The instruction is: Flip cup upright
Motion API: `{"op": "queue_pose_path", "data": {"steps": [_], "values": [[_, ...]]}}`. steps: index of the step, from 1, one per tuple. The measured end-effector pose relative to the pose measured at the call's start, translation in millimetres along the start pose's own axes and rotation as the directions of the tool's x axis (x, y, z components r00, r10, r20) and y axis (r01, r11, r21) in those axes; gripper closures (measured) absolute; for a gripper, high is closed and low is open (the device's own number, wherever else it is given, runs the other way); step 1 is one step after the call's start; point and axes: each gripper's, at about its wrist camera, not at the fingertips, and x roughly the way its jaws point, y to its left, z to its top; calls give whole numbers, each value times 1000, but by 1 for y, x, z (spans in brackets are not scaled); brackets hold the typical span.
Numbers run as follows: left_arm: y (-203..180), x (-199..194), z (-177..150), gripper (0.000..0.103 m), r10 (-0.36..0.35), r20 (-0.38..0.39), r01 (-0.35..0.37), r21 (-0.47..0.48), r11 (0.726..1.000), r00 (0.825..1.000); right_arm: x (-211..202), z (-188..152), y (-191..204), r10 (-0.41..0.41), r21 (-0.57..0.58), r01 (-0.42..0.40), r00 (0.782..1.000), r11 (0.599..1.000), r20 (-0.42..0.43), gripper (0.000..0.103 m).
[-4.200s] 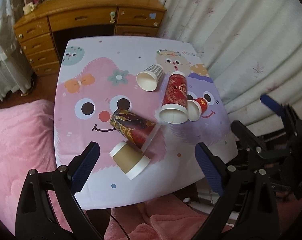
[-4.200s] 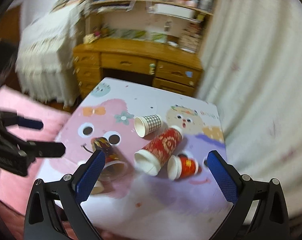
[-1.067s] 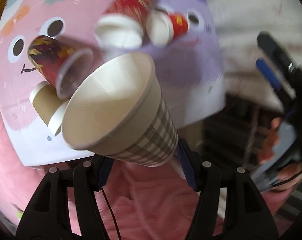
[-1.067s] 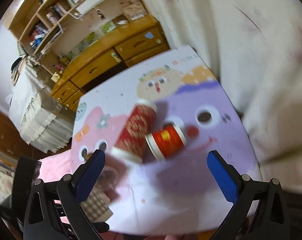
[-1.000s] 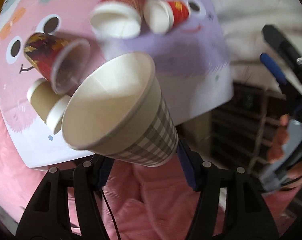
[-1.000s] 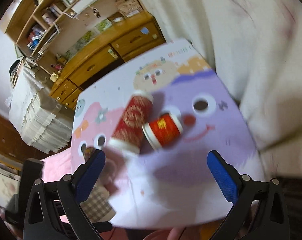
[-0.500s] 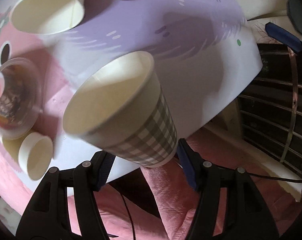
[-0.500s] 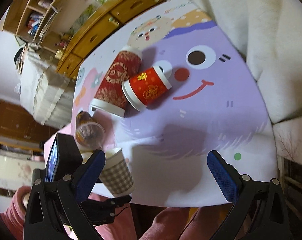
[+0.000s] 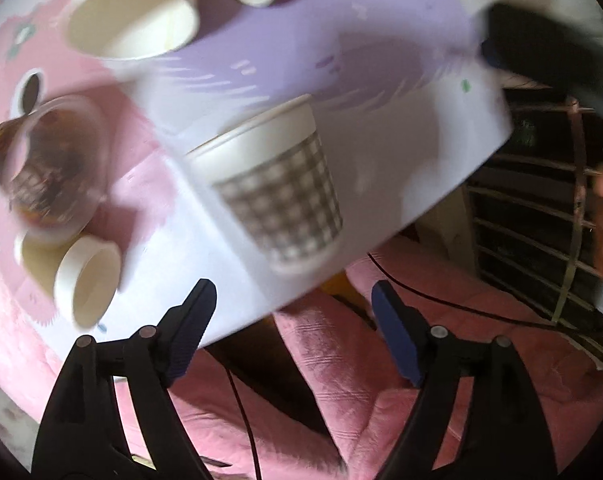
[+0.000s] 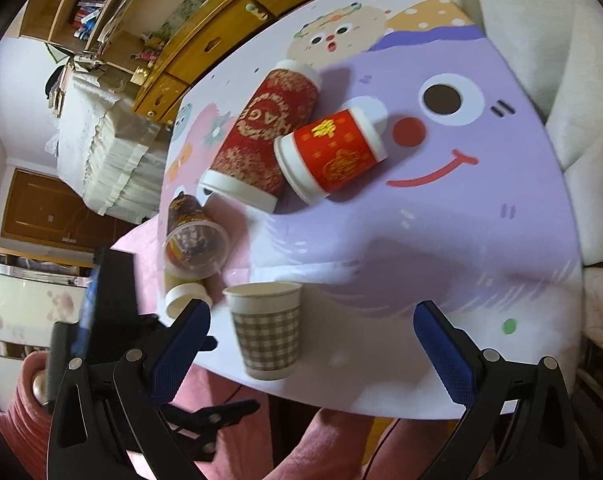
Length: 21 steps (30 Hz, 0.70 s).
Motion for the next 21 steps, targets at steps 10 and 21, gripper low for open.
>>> {"op": "queue_pose_path", "data": {"steps": [10, 21], "values": [[55, -63, -85, 23, 247, 388, -99, -365, 926, 888, 43, -17, 40, -19, 65, 22, 999, 998, -46, 0], [92, -60, -98, 23, 285, 471, -64, -432, 899, 835, 104, -36, 76, -193, 90, 195, 981, 977, -25, 3]]}}
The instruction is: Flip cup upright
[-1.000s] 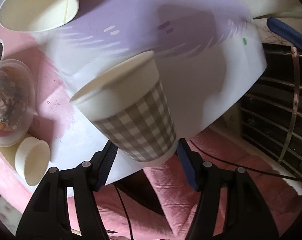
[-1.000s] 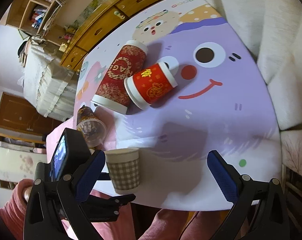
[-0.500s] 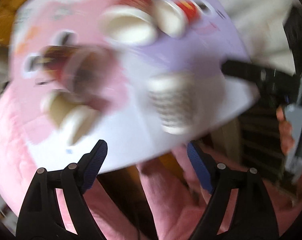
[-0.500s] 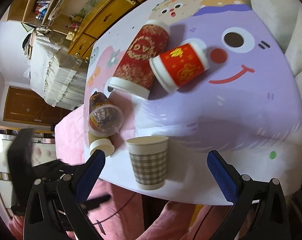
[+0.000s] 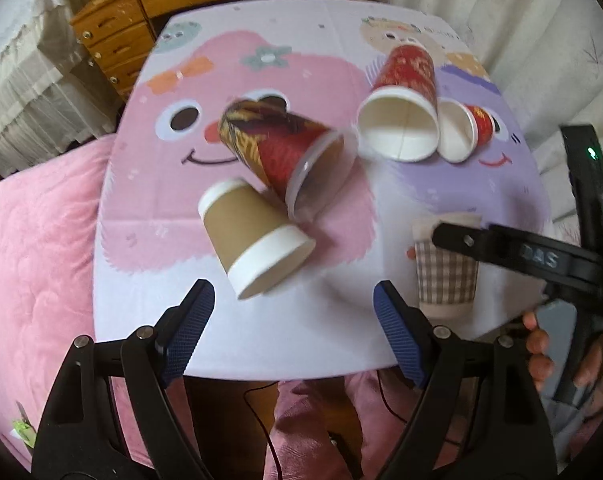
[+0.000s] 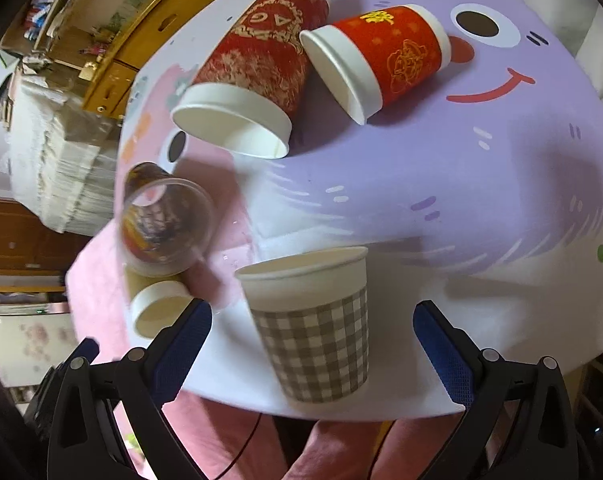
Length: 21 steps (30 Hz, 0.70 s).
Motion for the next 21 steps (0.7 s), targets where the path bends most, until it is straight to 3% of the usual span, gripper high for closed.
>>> {"op": "queue_pose_path", "data": {"steps": [7, 10, 14, 16, 17, 18, 19, 21], "values": [[5, 0, -9, 23, -46, -46, 50, 79, 996, 998, 20, 0, 17, -62, -69, 63, 998, 996, 17, 34], [9, -6, -10, 23, -65, -62, 71, 105, 992, 996, 15, -3, 13, -68, -77, 72, 996, 994, 53, 38], [12, -17, -8, 23, -101, -82, 112, 142, 984, 992, -9, -15, 22, -70, -73, 87, 975, 993, 211, 40], [13, -25, -5, 23, -119, -73, 130, 172, 976, 990, -21, -26, 31, -80, -81, 117, 930, 990, 359, 40], [13, -30, -3, 23, -128, -67, 138, 187, 973, 990, -23, -32, 36, -101, -87, 154, 894, 984, 437, 40], [14, -34, -1, 23, -139, -62, 149, 204, 968, 988, -22, -41, 42, -123, -90, 201, 839, 975, 531, 40], [15, -38, 2, 23, -153, -55, 161, 223, 961, 987, -22, -47, 46, -130, -88, 221, 802, 971, 583, 40], [16, -46, 8, 23, -177, -29, 178, 259, 949, 984, -12, -59, 54, -140, -79, 266, 709, 961, 691, 40]]}}
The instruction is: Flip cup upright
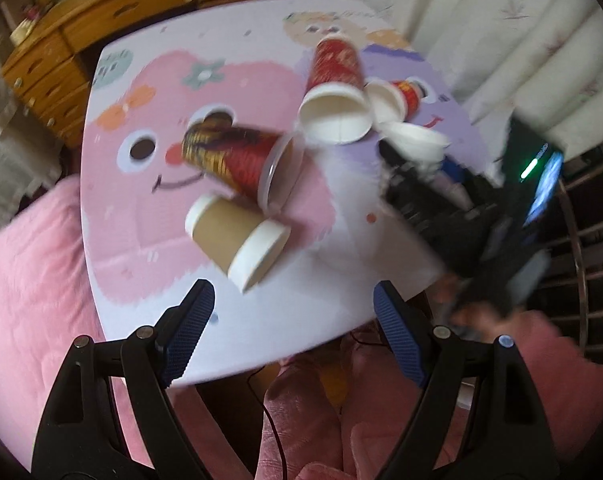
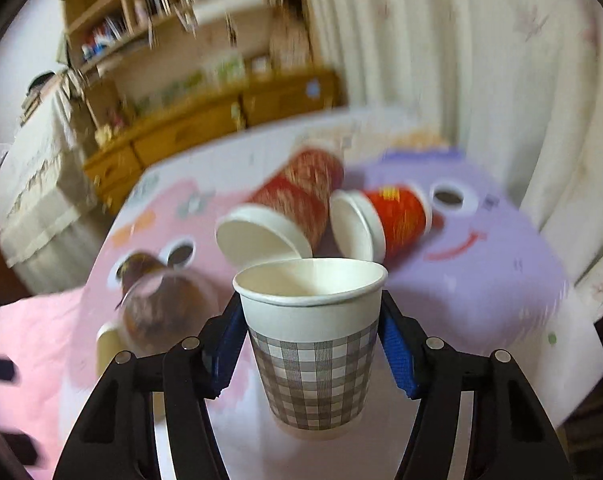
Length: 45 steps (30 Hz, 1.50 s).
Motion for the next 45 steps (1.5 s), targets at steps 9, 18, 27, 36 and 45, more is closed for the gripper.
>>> {"op": "queue_pose_path", "data": {"steps": [9, 18, 27, 36, 45], "values": [[11, -28, 37, 23, -15, 134, 2, 92, 996, 991, 15, -26, 32, -100, -33, 104, 987, 994, 124, 39], [11, -34, 55, 23, -73, 158, 57, 107, 993, 985, -2, -56, 36, -50, -42, 52, 998, 998, 38, 38], [-7, -40, 46, 23, -94, 182, 73, 118, 990, 979, -24, -54, 21, -126, -10, 130, 975, 991, 180, 38], [4, -44, 10, 23, -23, 172, 23, 2, 1000, 985, -2, -53, 17, -231, 18, 235, 937, 972, 262, 37], [0, -47, -8, 23, -11, 158, 21, -57, 998, 987, 3, -77, 4, -167, -14, 172, 970, 985, 177, 37]]}}
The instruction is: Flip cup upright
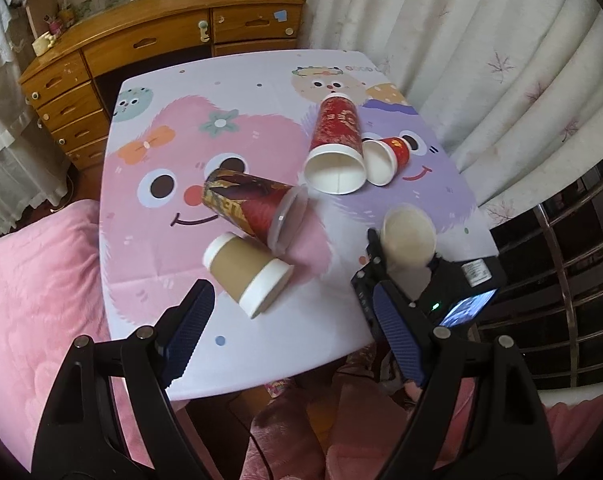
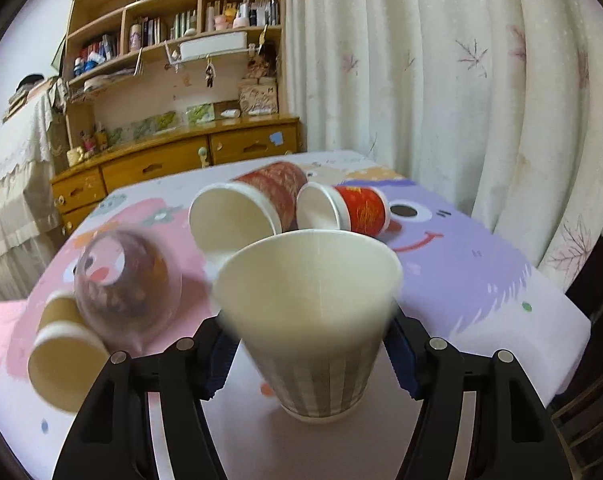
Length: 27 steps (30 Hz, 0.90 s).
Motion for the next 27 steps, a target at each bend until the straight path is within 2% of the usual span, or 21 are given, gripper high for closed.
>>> {"op": "queue_pose_path", "data": {"steps": [2, 4, 5, 6, 7, 9, 10, 12, 14, 15, 17, 20, 22, 24, 27], "values": [[-6, 0, 0, 23, -5, 6, 5, 12, 1000, 1000, 1, -5, -4, 18, -8, -18, 999, 1000, -32, 36], [-14, 2, 2, 23, -3, 3, 3, 29, 1000, 1000, -1, -11, -10, 62, -2, -62, 995, 998, -82, 28], [-19, 3, 2, 23, 2, -2, -2, 38, 999, 1000, -1, -12, -14, 99, 3, -99, 987, 995, -126, 20], [-23, 4, 2, 23, 3, -8, -2, 46, 999, 1000, -5, -14, -15, 131, 10, -132, 978, 991, -159, 16], [-26, 5, 3, 23, 2, -11, -2, 50, 999, 1000, -7, -15, -17, 177, 21, -177, 964, 984, -199, 16], [-33, 4, 3, 23, 15, -14, -14, 53, 998, 1000, -10, -14, -25, 264, 52, -261, 916, 964, -301, 15], [-37, 4, 2, 23, 33, -15, -32, 49, 998, 999, -11, -13, -29, 297, 73, -290, 887, 954, -352, 15], [-42, 4, 2, 23, 69, -12, -68, 30, 997, 998, -15, -6, -44, 356, 133, -334, 810, 933, -466, 14], [-47, 3, 2, 23, 96, 1, -96, 1, 995, 995, -22, 5, -62, 385, 176, -346, 762, 922, -520, 13], [-49, 2, 2, 23, 102, 9, -102, -14, 995, 995, -27, 15, -71, 392, 183, -350, 750, 919, -533, 8], [-56, -1, 2, 23, 109, 31, -107, -49, 993, 994, -37, 36, -88, 418, 170, -391, 734, 905, -536, 4], [-69, -7, 5, 23, 113, 59, -109, -71, 991, 992, -54, 73, -106, 424, 104, -440, 734, 892, -530, 1], [-79, -12, 9, 23, 113, 69, -108, -69, 992, 991, -60, 98, -115, 417, 72, -467, 695, 881, -586, 0], [-88, -20, 14, 23, 113, 63, -108, -67, 992, 992, -66, 116, -121, 413, 78, -482, 641, 873, -647, 0], [-100, -37, 18, 23, 110, 80, -105, -60, 993, 991, -82, 139, -130, 416, 126, -461, 607, 878, -678, 0]]}}
